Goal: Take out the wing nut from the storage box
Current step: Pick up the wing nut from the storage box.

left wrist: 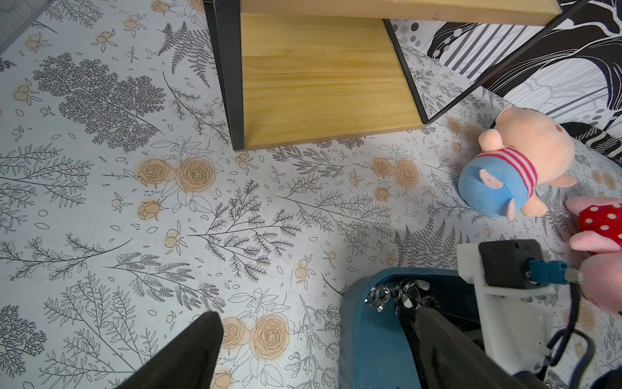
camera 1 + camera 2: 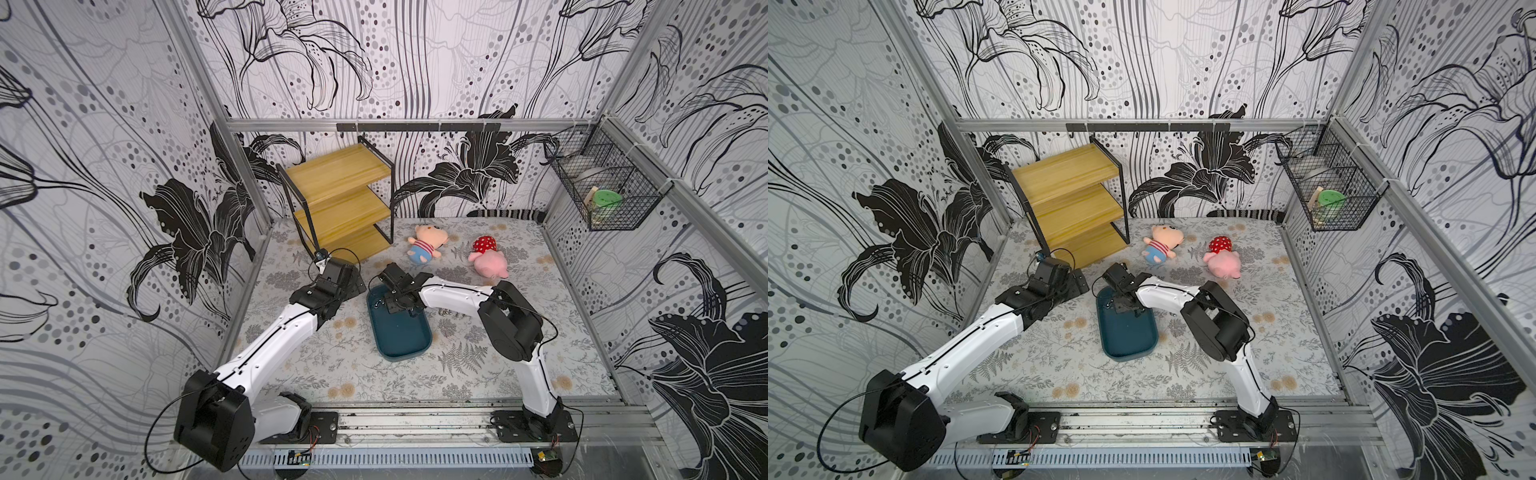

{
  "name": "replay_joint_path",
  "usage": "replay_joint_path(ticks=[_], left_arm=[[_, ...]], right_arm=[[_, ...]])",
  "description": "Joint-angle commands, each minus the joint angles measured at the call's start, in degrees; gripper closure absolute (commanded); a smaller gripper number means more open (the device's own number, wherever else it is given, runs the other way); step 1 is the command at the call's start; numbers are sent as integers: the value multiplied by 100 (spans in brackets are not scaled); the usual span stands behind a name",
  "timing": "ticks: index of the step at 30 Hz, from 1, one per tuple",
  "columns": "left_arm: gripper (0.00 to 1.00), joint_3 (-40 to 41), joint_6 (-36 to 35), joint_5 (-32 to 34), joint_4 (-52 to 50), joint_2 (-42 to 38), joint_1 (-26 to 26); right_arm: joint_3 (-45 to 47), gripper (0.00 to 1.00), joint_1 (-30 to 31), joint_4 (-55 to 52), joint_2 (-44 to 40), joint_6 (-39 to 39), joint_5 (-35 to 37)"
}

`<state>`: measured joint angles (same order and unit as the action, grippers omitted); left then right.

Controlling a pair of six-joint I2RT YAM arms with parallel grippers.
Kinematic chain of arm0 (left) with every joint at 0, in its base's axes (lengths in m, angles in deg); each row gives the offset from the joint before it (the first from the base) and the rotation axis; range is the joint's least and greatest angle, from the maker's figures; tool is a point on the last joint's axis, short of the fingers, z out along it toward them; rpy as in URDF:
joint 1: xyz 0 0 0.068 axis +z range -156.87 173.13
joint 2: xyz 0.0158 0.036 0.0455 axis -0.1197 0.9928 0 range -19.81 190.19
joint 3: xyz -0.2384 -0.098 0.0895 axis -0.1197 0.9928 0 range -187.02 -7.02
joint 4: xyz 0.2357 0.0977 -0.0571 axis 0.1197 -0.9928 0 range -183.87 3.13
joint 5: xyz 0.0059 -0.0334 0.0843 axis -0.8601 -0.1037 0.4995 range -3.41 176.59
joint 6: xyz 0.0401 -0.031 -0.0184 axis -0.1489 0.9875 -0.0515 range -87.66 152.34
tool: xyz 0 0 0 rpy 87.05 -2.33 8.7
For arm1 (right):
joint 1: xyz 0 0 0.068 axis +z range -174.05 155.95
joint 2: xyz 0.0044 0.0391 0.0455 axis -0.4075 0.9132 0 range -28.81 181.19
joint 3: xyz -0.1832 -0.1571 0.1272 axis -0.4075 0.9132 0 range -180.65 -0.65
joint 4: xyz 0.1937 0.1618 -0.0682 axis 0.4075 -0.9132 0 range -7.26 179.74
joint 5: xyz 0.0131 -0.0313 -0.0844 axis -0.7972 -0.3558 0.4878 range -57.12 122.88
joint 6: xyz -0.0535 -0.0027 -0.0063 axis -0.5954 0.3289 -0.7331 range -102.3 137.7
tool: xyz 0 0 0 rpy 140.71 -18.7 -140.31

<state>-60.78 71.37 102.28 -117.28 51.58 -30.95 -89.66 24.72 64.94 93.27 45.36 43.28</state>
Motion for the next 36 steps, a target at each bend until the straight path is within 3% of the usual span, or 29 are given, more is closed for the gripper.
replay_joint_path(ticks=[1,27,36], left_arm=[[5,-30,0,126,47,-85,-36],[5,-56,-41,176,-6,-69,-36],[5,-9,-20,187,0,-89,-31]], right_arm=[[-13,72,-30,94,-341,221,241],[-440,71,-17,-250,419,253,488],[-334,83,-17,-150,443,211,453]])
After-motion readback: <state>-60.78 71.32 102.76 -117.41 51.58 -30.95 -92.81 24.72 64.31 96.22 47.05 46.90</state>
